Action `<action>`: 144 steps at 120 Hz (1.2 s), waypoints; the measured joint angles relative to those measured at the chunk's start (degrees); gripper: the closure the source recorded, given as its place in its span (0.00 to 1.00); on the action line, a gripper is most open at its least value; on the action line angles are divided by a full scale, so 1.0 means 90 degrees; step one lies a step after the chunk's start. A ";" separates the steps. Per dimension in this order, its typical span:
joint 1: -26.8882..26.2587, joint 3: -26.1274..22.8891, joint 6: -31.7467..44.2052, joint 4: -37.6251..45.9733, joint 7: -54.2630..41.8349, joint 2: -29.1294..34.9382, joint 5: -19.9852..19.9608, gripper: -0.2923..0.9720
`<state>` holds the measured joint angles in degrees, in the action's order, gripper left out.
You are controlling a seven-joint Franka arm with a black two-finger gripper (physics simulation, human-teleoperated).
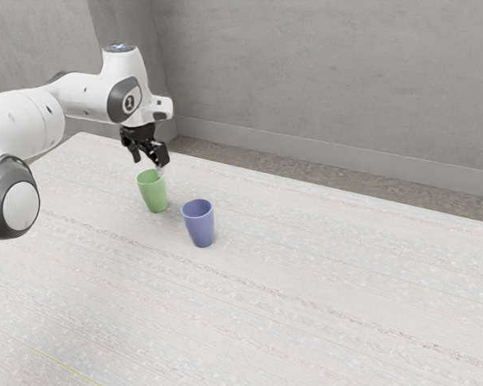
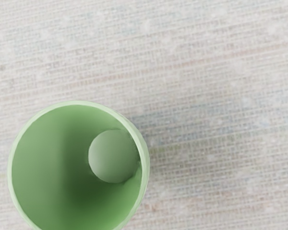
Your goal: Place the left cup onto the right cup
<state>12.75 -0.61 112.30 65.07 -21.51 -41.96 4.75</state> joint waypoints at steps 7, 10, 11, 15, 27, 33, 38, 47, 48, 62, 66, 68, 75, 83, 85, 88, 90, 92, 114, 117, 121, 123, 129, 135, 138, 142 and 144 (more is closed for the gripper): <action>0.0023 0.0000 0.0054 0.0000 -0.0051 -0.0058 -0.0037 0.23; 0.0036 0.0000 0.0080 0.0000 -0.0073 -0.0079 -0.0048 0.23; 0.0041 0.0000 0.0089 0.0000 -0.0079 -0.0085 -0.0051 0.23; 0.0054 0.0000 0.0121 0.0000 -0.0107 -0.0108 -0.0064 0.23; 0.0085 0.0000 0.0200 0.0000 -0.0180 -0.0160 -0.0088 0.23; 0.0100 0.0000 0.0235 -0.0001 -0.0213 -0.0179 -0.0094 0.23; 0.0109 0.0000 0.0260 0.0000 -0.0239 -0.0202 -0.0098 0.23; 0.0120 0.0000 0.0305 0.0000 -0.0286 -0.0230 -0.0102 0.23; 0.0121 0.0000 0.0311 0.0000 -0.0291 -0.0232 -0.0103 0.23; 0.0145 0.0000 0.0372 0.0000 -0.0360 -0.0265 -0.0106 0.23; 0.0155 -0.0003 0.0386 -0.0008 -0.0377 -0.0273 -0.0106 0.23; 0.0158 -0.0005 0.0392 -0.0014 -0.0385 -0.0276 -0.0106 0.23; 0.0163 -0.0008 0.0412 -0.0109 -0.0413 -0.0349 -0.0107 0.23; 0.0165 -0.0017 0.0428 -0.0183 -0.0442 -0.0409 -0.0107 0.23; 0.0165 -0.0020 0.0431 -0.0194 -0.0448 -0.0419 -0.0107 0.23; 0.0165 -0.0024 0.0436 -0.0209 -0.0458 -0.0431 -0.0107 0.23; 0.0166 -0.0028 0.0438 -0.0226 -0.0464 -0.0440 -0.0107 0.23; 0.0166 -0.0031 0.0441 -0.0239 -0.0470 -0.0447 -0.0107 0.23; 0.0166 -0.0072 0.0458 -0.0350 -0.0526 -0.0550 -0.0107 0.23; 0.0166 -0.0074 0.0460 -0.0356 -0.0533 -0.0563 -0.0107 0.23; 0.0166 -0.0076 0.0461 -0.0371 -0.0541 -0.0585 -0.0109 0.23; 0.0166 -0.0077 0.0462 -0.0383 -0.0545 -0.0599 -0.0110 0.23; 0.0166 -0.0083 0.0464 -0.0431 -0.0556 -0.0649 -0.0112 0.23; 0.0166 -0.0086 0.0465 -0.0466 -0.0566 -0.0693 -0.0114 0.23; 0.0166 -0.0089 0.0469 -0.0474 -0.0571 -0.0713 -0.0115 0.23; 0.0166 -0.0093 0.0476 -0.0481 -0.0577 -0.0735 -0.0115 0.23; 0.0166 -0.0097 0.0480 -0.0483 -0.0580 -0.0748 -0.0115 0.23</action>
<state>14.24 -1.49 116.62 60.72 -26.74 -48.70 3.71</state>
